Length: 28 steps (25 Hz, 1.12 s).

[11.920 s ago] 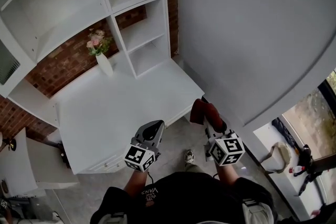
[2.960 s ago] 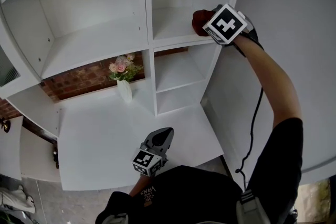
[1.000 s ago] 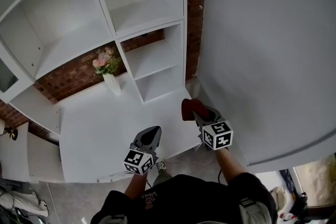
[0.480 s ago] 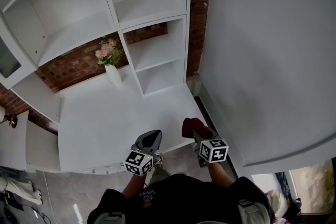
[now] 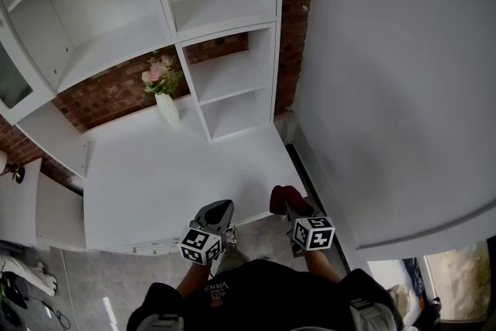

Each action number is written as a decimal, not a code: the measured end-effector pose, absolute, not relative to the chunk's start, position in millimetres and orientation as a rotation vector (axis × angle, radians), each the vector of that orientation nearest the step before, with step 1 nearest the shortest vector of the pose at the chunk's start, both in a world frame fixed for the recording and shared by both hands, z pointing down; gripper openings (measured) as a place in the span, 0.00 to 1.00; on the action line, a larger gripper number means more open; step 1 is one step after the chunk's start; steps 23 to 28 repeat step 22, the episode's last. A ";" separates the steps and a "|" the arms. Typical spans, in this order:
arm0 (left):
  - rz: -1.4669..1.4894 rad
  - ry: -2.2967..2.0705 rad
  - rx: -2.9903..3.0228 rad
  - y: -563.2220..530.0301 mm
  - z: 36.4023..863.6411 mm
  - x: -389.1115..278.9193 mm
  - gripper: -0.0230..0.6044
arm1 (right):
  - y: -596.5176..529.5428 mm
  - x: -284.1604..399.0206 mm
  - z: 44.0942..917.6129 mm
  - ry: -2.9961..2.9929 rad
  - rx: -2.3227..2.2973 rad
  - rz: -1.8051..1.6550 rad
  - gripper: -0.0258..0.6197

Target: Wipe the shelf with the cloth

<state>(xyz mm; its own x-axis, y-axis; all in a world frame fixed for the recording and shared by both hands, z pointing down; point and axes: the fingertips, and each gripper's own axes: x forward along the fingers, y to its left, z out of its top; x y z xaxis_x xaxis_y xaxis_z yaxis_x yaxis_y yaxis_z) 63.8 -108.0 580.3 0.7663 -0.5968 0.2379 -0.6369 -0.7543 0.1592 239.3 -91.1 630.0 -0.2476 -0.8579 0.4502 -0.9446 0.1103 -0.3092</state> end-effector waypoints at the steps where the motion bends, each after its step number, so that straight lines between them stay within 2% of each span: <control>1: 0.251 -0.967 2.734 -107.4 579.8 64.9 0.05 | -89.9 239.1 631.3 -2.216 1.816 0.822 0.19; 28: 0.237 -0.947 2.754 -107.9 575.7 69.3 0.05 | -94.7 238.9 618.8 -2.244 1.849 0.812 0.18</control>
